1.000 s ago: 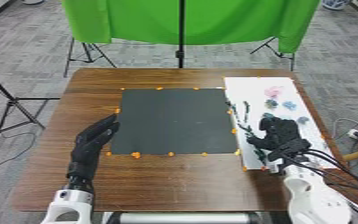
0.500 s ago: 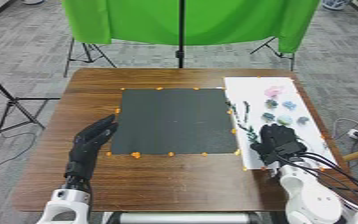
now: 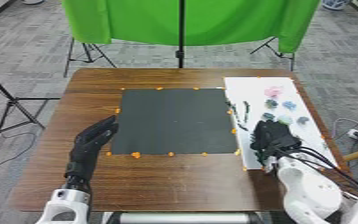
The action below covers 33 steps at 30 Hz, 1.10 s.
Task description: Arrange flowers
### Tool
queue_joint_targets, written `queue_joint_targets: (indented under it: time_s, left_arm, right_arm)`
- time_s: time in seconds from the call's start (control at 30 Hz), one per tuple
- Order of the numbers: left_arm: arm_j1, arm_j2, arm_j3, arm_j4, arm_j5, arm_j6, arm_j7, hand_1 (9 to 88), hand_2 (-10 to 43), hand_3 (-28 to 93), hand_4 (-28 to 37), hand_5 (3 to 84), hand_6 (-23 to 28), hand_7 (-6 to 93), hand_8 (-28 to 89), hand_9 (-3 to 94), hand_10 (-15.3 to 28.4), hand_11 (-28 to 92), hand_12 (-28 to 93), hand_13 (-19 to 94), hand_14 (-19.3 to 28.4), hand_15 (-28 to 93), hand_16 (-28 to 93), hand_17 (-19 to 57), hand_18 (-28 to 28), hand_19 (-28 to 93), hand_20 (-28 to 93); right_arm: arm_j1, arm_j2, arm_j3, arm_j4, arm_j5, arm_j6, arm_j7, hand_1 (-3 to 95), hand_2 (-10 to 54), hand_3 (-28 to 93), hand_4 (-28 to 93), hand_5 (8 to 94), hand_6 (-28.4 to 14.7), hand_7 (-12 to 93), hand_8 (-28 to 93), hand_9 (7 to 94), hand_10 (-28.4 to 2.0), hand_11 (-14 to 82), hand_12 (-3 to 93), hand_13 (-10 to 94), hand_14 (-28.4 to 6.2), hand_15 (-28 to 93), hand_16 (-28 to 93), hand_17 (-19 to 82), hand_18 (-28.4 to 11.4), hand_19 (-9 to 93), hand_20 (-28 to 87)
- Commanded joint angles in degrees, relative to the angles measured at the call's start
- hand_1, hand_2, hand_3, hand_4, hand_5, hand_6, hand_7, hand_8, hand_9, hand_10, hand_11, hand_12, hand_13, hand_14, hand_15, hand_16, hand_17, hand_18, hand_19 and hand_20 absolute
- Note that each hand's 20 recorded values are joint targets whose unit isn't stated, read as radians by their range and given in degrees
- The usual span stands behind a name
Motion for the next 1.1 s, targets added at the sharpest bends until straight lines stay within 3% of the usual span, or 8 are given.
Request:
queue_joint_targets:
  time_s: [0.03, 0.3, 0.4, 0.47, 0.6, 0.7, 0.83, 1.1]
  left_arm:
    - [0.81, 0.78, -0.84, 0.09, -1.47, -0.06, -0.54, 36.5, -9.5, 59, -14.4, 46.1, 3.2, 11.6, -6, 42.8, 12.2, 16, 14, 30, 15.2, 18, 3, 2.2, 11.2, 5, 20]
    - [-0.12, 3.38, -2.25, 0.88, -4.41, 1.76, 0.43, 36.2, -9.5, 60, -14.6, 46.3, 3.1, 11.9, -6, 43.1, 11.9, 17, 14, 30, 15.0, 18, 3, 2.3, 11.4, 6, 20]
    - [-0.72, 5.54, -2.32, 2.35, -5.53, 3.92, 1.76, 35.0, -8.6, 60, -15.0, 46.3, 3.1, 12.2, -6, 43.1, 11.9, 17, 14, 30, 14.5, 18, 2, 2.4, 11.4, 6, 20]
    - [-1.30, 6.85, -2.26, 3.40, -7.70, 6.33, 2.41, 32.7, -6.8, 61, -16.5, 46.4, 3.2, 12.0, -6, 42.3, 12.0, 16, 13, 28, 13.6, 15, 2, 2.8, 11.1, 5, 19]
    - [-2.92, 8.36, -2.68, 6.02, -7.90, 7.94, 3.90, 31.1, -5.7, 62, -18.5, 46.9, 3.5, 10.9, -6, 41.8, 12.2, 14, 12, 27, 12.7, 10, 1, 4.3, 9.1, 2, 18]
    - [-4.13, 9.10, -2.11, 7.53, -9.86, 9.18, 4.27, 28.9, -4.2, 62, -21.1, 47.4, 3.7, 9.6, -6, 42.2, 12.4, 13, 12, 28, 11.9, 7, 1, 4.9, 7.8, 1, 18]
    - [-4.68, 9.26, -1.43, 8.25, -10.33, 9.24, 4.29, 26.6, -1.9, 63, -24.6, 47.7, 3.8, 9.3, -6, 42.5, 12.6, 13, 12, 28, 11.6, 7, 1, 5.1, 7.2, 1, 18]
    - [-4.53, 9.24, -0.88, 7.98, -10.18, 9.02, 4.01, 25.1, -1.7, 66, -27.3, 47.2, 3.0, 10.0, -6, 42.7, 12.3, 13, 12, 28, 11.3, 7, 1, 5.1, 7.1, 1, 17]
  right_arm:
    - [0.13, 0.83, 4.13, -1.98, 5.28, 3.60, 1.02, 84.3, -9.5, -26, 56, 79.9, 1.9, 32, 27, 88.4, -8.1, 27.4, 46.4, 94, 1.7, 56, 31, 62, -13.4, 93, 35]
    - [8.04, -0.27, 0.78, -5.51, 11.54, 8.31, -0.79, 83.8, -9.5, -25, 57, 79.9, 1.6, 32, 27, 88.6, -8.3, 29.0, 46.3, 94, 2.0, 58, 30, 63, -13.1, 93, 36]
    - [14.07, -2.56, -4.49, -4.84, 14.79, 9.47, -1.22, 83.9, -9.5, -25, 58, 80.1, 1.4, 32, 27, 88.8, -8.3, 29.7, 45.9, 94, 2.0, 58, 30, 63, -13.0, 93, 37]
    - [19.49, -4.82, -9.17, -3.28, 16.39, 9.44, -1.58, 84.3, -9.5, -26, 59, 80.1, 1.4, 32, 27, 88.9, -8.3, 30.1, 45.6, 94, 2.1, 59, 30, 63, -13.0, 93, 37]
    - [29.59, -11.28, -17.79, 1.91, 19.55, 9.46, -2.25, 84.7, -9.5, -27, 60, 80.2, 1.3, 33, 27, 88.9, -8.3, 30.4, 45.3, 94, 2.3, 59, 29, 64, -12.9, 93, 38]
    - [34.82, -16.48, -22.30, 5.79, 22.17, 9.12, -2.87, 85.0, -9.5, -28, 60, 80.2, 1.3, 33, 27, 89.0, -8.5, 30.7, 45.0, 94, 2.4, 60, 29, 64, -12.9, 93, 38]
    - [39.61, -21.38, -27.68, 9.14, 24.89, 9.13, -3.65, 84.9, -9.5, -28, 61, 80.3, 1.3, 33, 27, 89.1, -8.4, 31.0, 44.5, 94, 2.5, 60, 28, 64, -12.8, 93, 39]
    - [45.96, -27.87, -36.25, 15.72, 31.18, 9.19, -1.87, 83.1, -9.5, -28, 62, 80.3, 1.7, 34, 26, 89.4, -8.3, 33.3, 42.4, 94, 3.0, 61, 27, 65, -12.5, 93, 39]
